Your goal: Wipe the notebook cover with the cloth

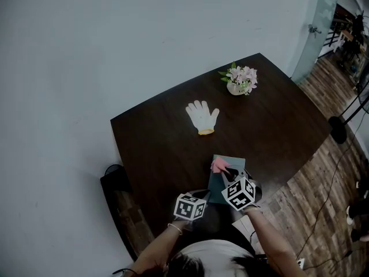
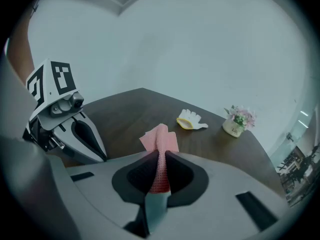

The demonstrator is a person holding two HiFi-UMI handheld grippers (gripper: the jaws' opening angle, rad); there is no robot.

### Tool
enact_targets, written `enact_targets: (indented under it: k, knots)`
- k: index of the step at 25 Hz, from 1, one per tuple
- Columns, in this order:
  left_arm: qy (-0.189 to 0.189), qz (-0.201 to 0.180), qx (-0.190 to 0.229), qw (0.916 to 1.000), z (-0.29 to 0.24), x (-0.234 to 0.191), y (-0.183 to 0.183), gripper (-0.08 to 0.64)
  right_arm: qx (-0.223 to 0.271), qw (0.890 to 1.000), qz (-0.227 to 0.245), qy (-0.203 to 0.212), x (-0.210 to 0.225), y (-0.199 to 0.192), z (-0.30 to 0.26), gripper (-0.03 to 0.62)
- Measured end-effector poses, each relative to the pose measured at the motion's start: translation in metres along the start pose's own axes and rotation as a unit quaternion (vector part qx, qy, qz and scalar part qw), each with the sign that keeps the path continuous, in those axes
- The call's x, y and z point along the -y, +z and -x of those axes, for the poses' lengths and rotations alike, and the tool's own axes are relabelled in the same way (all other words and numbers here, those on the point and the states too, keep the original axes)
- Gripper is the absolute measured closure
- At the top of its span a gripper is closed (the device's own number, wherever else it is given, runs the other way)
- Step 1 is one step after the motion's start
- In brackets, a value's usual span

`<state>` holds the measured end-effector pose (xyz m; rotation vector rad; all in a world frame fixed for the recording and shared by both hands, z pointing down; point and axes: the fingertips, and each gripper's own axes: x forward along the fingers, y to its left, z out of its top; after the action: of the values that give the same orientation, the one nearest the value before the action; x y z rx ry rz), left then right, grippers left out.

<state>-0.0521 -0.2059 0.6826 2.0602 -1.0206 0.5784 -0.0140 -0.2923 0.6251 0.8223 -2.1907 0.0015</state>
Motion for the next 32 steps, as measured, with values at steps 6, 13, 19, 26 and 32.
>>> enact_targets:
  k: [6, 13, 19, 26, 32]
  knots:
    - [-0.001, 0.000, 0.001, 1.0000, 0.001, 0.000, -0.002, 0.542, -0.019, 0.999, 0.025, 0.039, -0.037, 0.001, -0.028, 0.551]
    - [-0.002, 0.002, 0.001, 1.0000, 0.003, 0.000, -0.001, 0.541, -0.052, 0.997, 0.022, 0.051, -0.048, -0.018, -0.040, 0.551]
    - [-0.001, 0.002, 0.001, 1.0000, 0.002, -0.002, 0.000, 0.541, -0.058, 0.997, 0.012, 0.040, -0.038, -0.031, -0.035, 0.551]
    - [0.002, 0.000, 0.001, 1.0000, 0.002, 0.000, -0.001, 0.542, -0.066, 0.998, -0.009, 0.020, -0.024, -0.052, -0.019, 0.551]
    - [0.002, -0.002, 0.001, 1.0000, 0.001, 0.001, -0.002, 0.542, -0.074, 0.997, -0.030, -0.001, -0.011, -0.075, -0.003, 0.551]
